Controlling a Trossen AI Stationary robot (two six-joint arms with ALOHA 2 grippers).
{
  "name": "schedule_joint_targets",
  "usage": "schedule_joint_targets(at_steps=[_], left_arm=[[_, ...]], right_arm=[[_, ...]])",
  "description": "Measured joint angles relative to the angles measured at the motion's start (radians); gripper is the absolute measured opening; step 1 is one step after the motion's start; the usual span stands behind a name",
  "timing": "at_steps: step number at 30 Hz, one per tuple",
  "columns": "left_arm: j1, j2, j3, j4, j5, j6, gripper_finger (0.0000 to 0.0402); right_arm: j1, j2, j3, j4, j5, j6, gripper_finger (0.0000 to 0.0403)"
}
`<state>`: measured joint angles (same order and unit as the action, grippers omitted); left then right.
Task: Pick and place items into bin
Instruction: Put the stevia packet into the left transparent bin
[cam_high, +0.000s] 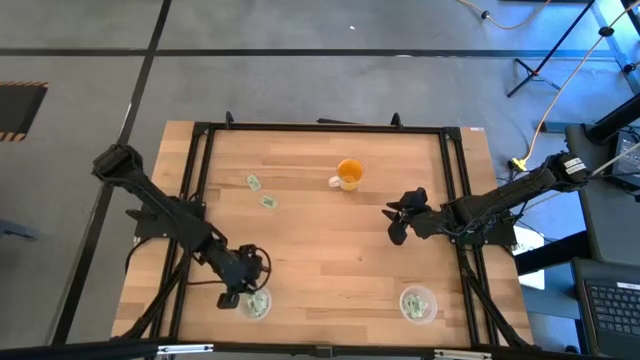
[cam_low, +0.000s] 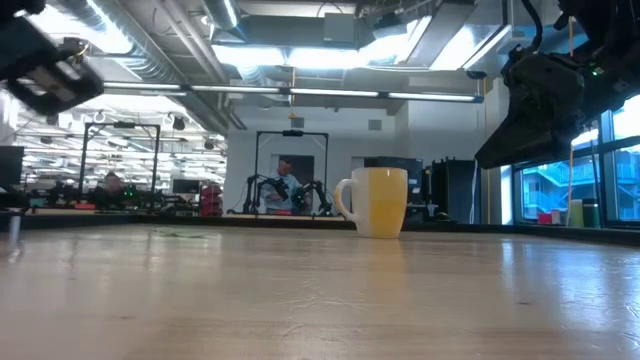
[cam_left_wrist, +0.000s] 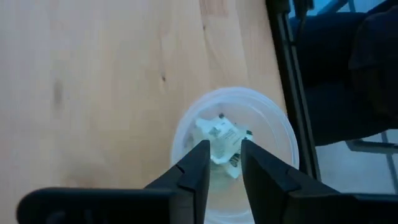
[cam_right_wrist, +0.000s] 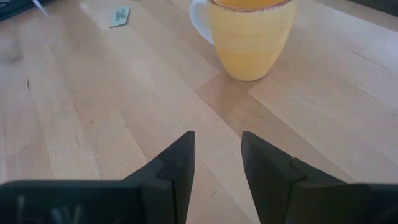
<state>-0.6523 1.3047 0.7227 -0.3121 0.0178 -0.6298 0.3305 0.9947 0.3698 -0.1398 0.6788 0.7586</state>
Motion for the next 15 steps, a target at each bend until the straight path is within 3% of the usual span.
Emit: schedule_joint_targets(at_steps=[8,15], left_arm=[[0.179,-0.163,0.000,-0.173,-0.148,0.124,0.0086],[0.446,-0.200,0.000,-0.317,-0.151,0.352,0.0087]], right_arm=[[0.000,0.000,0.000,-0.001,-0.001,0.025,0.0135],[0.000,0.000,0.000,-0.007,-0.001,0.023,0.0135]])
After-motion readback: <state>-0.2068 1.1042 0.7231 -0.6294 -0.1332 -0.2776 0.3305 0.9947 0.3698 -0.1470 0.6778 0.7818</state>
